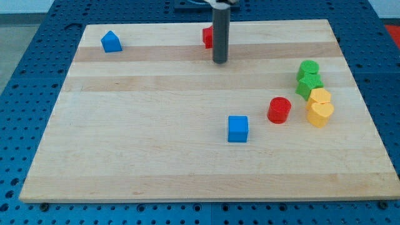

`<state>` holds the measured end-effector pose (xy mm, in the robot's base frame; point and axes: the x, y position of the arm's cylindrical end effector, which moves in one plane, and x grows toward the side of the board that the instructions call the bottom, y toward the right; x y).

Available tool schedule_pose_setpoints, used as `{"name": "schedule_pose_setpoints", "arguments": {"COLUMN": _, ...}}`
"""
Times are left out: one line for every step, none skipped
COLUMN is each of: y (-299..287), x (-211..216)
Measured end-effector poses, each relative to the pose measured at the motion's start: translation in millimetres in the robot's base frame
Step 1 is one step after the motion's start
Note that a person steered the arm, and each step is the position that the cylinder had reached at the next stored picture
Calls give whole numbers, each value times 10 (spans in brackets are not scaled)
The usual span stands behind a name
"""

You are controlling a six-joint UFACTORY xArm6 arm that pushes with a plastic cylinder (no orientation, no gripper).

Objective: Nudge the yellow hexagon and yellow heart a bit right

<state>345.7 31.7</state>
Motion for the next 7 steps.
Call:
{"name": "schedule_pose_setpoints", "arguments": {"y": 11, "x": 347}}
{"name": "schedule_pose_setpoints", "arguments": {"y": 11, "x": 342}}
{"name": "schedule_pose_setpoints", "arguments": {"y": 320, "x": 491}}
{"name": "schedule_pose_setpoints", "arguments": {"y": 552, "x": 518}}
{"name": "schedule_pose_setpoints", "arguments": {"y": 821, "x": 680}}
{"name": "schedule_pose_setpoints", "arguments": {"y": 1058, "x": 809}}
{"name": "schedule_pose_setpoints", "arguments": {"y": 1298, "x": 1105}}
